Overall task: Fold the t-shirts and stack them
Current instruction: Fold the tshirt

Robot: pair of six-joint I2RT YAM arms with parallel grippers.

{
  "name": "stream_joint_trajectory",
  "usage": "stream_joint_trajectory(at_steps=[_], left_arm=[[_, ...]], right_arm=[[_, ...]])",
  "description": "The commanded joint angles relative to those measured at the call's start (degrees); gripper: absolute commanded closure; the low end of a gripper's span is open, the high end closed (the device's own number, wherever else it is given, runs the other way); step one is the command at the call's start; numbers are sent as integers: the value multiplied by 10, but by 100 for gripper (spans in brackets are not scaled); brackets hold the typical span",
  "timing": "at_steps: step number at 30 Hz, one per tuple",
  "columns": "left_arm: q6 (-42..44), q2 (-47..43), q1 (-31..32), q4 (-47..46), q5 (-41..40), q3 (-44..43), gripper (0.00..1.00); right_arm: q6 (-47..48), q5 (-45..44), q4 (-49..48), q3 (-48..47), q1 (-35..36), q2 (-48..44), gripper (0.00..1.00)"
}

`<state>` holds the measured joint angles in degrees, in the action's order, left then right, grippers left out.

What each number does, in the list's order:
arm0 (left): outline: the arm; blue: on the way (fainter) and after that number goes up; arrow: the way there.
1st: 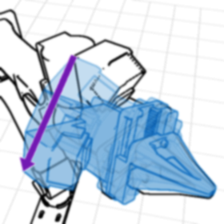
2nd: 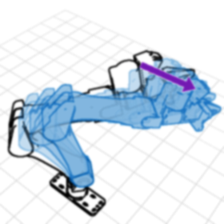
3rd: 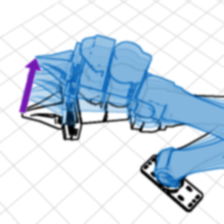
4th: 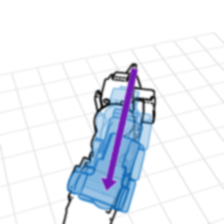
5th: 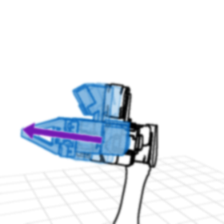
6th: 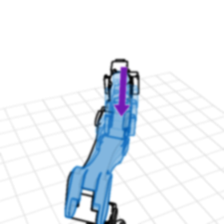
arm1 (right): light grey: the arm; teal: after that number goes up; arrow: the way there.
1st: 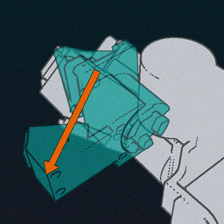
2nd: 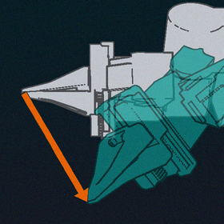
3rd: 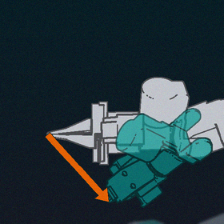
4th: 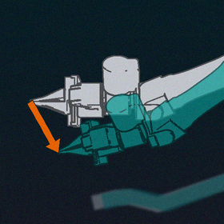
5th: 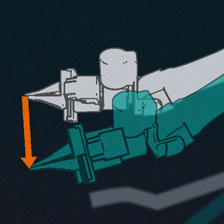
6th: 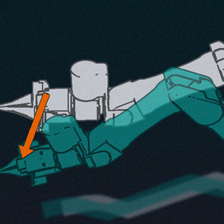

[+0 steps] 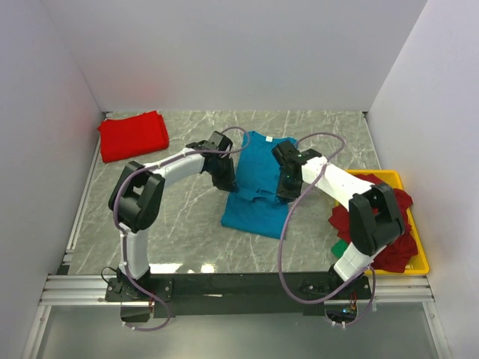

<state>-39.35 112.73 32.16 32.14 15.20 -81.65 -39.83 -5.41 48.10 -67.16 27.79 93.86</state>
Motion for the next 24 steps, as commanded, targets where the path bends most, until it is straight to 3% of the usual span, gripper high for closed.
stream_joint_trajectory(at_steps=[1,3,5,9,24], left_arm=[[4,-7,-17,4,1,-40,69],[-9,-24,-30,-7,-3,-47,47],[-21,-50,-42,-17,-11,-49,36],[-35,-96,-51,-44,-21,-20,27],[-42,-203,-25,-117,11,229,27]], right_arm=[[26,3,-6,-55,-15,17,76],[34,3,7,-77,-24,24,61],[38,0,16,-110,-34,21,53],[35,0,24,-127,-41,-5,49],[-22,73,-50,119,-13,-170,49]])
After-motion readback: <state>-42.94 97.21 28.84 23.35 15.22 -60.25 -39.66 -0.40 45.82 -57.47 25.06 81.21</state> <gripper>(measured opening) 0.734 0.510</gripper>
